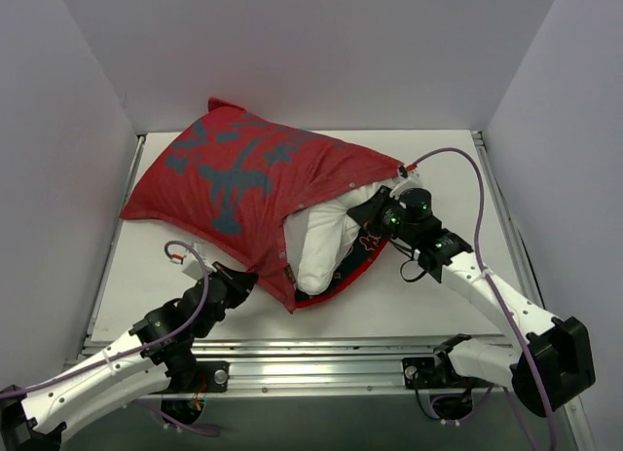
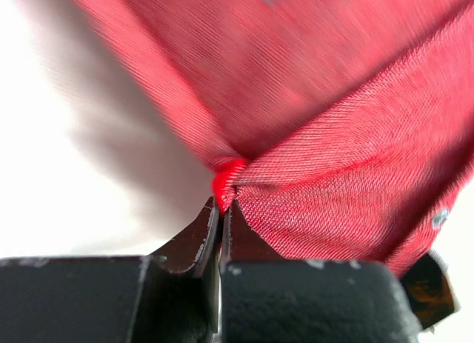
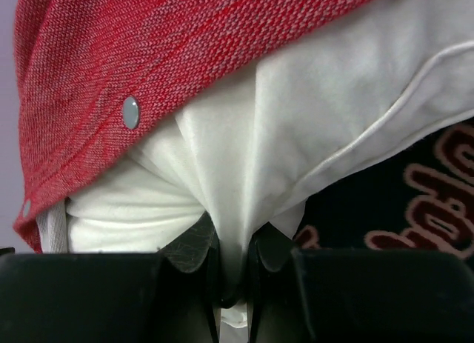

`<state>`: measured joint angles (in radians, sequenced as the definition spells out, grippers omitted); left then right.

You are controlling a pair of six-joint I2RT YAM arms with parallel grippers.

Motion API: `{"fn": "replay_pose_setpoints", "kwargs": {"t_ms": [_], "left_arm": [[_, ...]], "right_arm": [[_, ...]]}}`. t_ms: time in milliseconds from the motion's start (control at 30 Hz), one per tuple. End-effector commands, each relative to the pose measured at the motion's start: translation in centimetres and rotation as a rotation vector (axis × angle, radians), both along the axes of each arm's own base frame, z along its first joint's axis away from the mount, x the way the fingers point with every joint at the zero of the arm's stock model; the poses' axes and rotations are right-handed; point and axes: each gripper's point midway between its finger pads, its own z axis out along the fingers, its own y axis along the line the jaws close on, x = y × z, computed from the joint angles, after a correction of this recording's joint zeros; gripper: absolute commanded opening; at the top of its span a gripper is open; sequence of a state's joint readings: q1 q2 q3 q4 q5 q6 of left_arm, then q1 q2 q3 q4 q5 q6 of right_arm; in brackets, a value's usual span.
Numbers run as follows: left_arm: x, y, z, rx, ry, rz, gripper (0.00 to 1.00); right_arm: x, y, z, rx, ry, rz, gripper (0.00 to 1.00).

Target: Remove the pillowcase from the pillow

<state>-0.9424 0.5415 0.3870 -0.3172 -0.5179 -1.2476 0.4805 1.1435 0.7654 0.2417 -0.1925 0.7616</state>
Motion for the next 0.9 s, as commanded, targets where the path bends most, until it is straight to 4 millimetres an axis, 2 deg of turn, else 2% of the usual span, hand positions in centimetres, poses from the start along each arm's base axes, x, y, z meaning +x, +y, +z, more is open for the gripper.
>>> {"fn": "replay_pose_setpoints", "kwargs": {"t_ms": [0, 33, 133, 233, 300, 367, 400, 433, 567, 600, 667, 700, 733, 867], "left_arm": [[1.2, 6.8, -0.1, 0.167, -0.030, 0.280, 0.02], [1.6, 8.4, 0.2, 0.199, -0.058, 0.355, 0.02], [2.0, 11.1, 0.2, 0.260, -0.097, 0.481, 0.02], [2.6, 12.5, 0.5, 0.314, -0.138, 0.568, 0.02], [3.2, 12.6, 0.8, 0.348, -0.160, 0.598, 0.02], [4.0, 12.4, 1.9, 0.370, -0.205, 0.623, 0.02], [4.4, 12.1, 1.7, 0.403, -0.204, 0.619, 0.04], [5.0, 11.5, 2.3, 0.373, -0.220, 0.624, 0.06], [6.2, 8.9, 1.7, 0.382, -0.193, 0.532, 0.09], [6.4, 7.7, 1.3, 0.383, -0.175, 0.480, 0.10], [6.3, 7.1, 0.8, 0.377, -0.143, 0.449, 0.13], [6.2, 6.5, 0.9, 0.364, -0.127, 0.420, 0.14], [6.0, 6.4, 0.7, 0.375, -0.116, 0.406, 0.18], [5.3, 6.2, 0.1, 0.359, -0.099, 0.361, 0.20]], "right_arm": [[0.5, -2.0, 9.8, 0.139, -0.230, -0.025, 0.00], [0.4, -2.5, 10.5, 0.148, -0.241, -0.026, 0.00], [-1.2, -1.7, 11.4, 0.230, -0.219, 0.084, 0.00], [-3.2, -0.4, 11.2, 0.294, -0.184, 0.225, 0.00], [-4.3, 0.1, 11.1, 0.292, -0.174, 0.287, 0.00], [-4.9, 0.0, 10.9, 0.242, -0.186, 0.311, 0.00], [-5.1, -0.1, 10.6, 0.216, -0.187, 0.324, 0.00], [-5.5, -0.2, 9.8, 0.184, -0.155, 0.333, 0.00], [-6.9, 0.1, 7.6, 0.071, -0.141, 0.404, 0.00], [-7.9, 0.8, 6.7, 0.038, -0.146, 0.454, 0.00], [-9.6, 1.2, 5.0, -0.011, -0.102, 0.490, 0.00], [-11.7, 2.3, 4.5, -0.034, -0.109, 0.559, 0.00], [-12.8, 2.5, 3.7, -0.054, -0.087, 0.574, 0.00], [-18.3, 3.9, 3.2, -0.042, -0.098, 0.710, 0.00]]}}
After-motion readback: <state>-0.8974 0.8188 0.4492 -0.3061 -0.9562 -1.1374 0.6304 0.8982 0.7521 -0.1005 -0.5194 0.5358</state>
